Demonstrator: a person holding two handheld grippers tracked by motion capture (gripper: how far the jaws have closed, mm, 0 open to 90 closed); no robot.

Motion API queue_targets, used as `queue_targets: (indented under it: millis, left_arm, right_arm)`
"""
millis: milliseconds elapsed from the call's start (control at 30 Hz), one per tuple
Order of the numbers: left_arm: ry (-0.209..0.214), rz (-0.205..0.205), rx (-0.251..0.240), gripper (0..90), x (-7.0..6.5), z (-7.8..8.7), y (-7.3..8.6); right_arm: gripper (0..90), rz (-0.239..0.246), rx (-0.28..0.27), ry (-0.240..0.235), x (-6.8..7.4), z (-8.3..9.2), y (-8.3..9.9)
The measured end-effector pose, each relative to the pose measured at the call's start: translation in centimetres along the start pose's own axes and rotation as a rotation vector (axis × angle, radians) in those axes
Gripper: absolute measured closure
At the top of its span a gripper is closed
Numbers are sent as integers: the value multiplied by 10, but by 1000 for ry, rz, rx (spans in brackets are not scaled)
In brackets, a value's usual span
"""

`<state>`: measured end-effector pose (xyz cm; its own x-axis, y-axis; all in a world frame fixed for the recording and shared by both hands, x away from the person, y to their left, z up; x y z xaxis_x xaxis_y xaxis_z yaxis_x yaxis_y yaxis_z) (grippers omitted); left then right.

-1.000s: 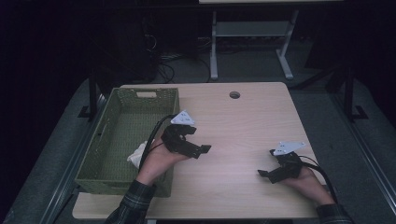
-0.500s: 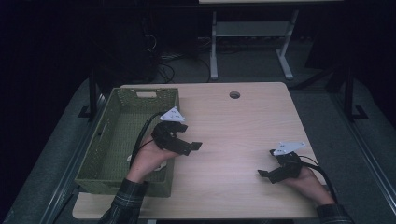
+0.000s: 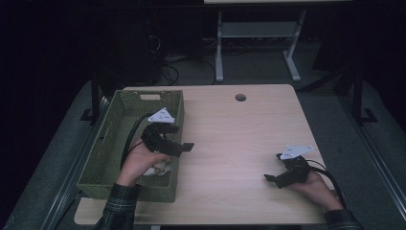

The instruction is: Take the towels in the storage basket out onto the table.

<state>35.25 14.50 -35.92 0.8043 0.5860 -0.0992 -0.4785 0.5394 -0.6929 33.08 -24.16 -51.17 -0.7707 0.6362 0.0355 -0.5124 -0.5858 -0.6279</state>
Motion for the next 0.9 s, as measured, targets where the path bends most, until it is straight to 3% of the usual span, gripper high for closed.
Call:
queue_targets:
  millis: [500,667,900]
  left_arm:
    - [-86,52,-13,142,28,29,22]
    - [-96,68,-2,142,39,29,33]
    - [-116,70,56,142,54,19,51]
  right_arm:
    - [19,0,0,0,0,0,0]
    - [19,0,1,0,0,0,0]
    - [19,0,1,0,0,0,0]
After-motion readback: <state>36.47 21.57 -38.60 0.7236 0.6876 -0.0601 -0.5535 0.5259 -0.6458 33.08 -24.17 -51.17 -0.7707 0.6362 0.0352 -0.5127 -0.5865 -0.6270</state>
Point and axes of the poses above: each handheld gripper's, and its own axes: z roughly backward along the jaws, y roughly out of its underside, x roughly to its left, the point moved 4 cm from there along -z, roughly forward along the jaws, and after that the axes turned 6 degrees about x, right-handed, at the moved point
